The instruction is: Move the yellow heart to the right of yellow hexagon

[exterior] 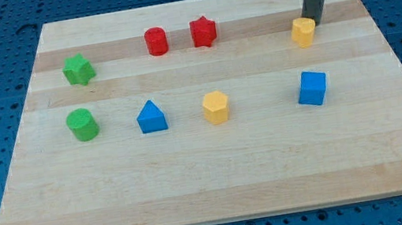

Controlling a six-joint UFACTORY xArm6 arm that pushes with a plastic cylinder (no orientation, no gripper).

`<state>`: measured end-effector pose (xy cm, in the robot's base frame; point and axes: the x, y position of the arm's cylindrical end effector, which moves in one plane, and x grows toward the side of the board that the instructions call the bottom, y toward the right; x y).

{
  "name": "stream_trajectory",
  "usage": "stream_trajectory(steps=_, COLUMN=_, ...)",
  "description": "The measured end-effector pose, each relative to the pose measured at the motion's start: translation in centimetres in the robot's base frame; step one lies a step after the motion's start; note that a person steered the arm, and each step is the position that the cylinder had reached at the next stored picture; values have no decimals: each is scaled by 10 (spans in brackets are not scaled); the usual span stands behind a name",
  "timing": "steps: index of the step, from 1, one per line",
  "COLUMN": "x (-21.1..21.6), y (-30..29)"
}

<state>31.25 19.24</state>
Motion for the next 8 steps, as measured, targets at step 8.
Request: stream_trajectory(steps=8, x=95, y=-57)
